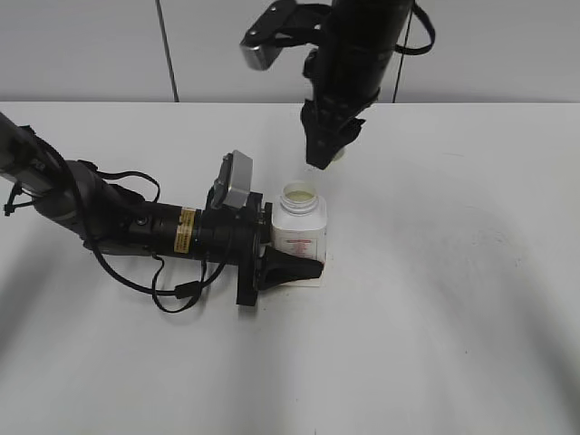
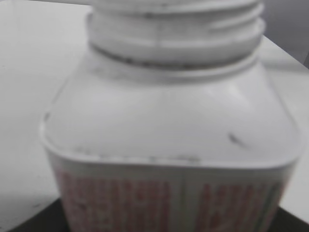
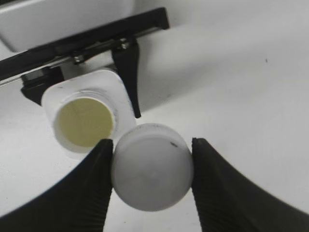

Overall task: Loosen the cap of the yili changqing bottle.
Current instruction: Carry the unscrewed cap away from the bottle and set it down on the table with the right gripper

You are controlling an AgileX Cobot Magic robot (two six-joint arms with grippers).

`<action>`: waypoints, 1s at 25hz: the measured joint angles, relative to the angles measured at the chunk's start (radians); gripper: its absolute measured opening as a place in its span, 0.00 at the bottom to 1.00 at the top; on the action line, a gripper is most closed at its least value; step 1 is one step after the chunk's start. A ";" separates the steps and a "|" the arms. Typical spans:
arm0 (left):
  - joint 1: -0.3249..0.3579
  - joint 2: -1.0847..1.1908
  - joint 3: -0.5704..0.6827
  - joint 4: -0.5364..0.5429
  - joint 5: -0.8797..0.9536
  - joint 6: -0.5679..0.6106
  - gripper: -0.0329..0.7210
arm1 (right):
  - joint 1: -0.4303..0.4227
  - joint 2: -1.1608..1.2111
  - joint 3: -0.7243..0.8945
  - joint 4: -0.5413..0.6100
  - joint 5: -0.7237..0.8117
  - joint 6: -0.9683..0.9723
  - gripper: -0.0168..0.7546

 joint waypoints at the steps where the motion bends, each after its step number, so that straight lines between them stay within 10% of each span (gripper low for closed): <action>1: 0.000 0.000 0.000 0.000 0.000 0.000 0.57 | -0.016 -0.001 0.000 0.000 0.000 0.056 0.53; 25: 0.000 0.000 0.000 -0.004 0.001 0.000 0.57 | -0.483 -0.005 0.346 0.117 -0.180 0.557 0.53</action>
